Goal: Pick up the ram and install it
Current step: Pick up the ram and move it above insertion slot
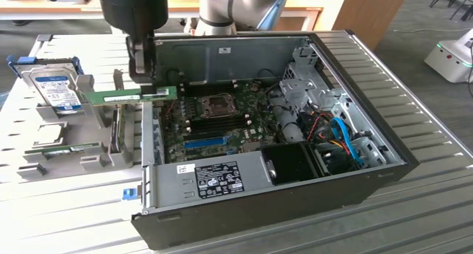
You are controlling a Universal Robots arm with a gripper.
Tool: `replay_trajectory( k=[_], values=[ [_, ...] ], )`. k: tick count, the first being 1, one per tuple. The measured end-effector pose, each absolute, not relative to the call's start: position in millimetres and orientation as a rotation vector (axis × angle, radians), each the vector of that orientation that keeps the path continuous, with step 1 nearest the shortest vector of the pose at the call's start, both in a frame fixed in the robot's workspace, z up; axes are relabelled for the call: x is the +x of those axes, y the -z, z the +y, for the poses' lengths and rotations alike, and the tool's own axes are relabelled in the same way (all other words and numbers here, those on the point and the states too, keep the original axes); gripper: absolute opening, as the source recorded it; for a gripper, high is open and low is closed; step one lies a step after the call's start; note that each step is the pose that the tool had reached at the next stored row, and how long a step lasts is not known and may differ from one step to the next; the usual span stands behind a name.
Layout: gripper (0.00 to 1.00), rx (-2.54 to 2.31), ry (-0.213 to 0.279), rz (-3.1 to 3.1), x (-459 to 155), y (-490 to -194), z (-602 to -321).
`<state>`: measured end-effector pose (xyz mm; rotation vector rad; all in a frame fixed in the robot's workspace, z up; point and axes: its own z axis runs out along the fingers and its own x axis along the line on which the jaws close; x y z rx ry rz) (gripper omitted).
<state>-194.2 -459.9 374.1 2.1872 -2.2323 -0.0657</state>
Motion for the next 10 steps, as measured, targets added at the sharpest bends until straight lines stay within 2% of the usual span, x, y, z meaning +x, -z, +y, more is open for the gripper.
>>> replay_trajectory(
  k=[10],
  values=[
    [0.12, 2.189, 0.066, -2.231, -170, -374, -460]
  ],
)
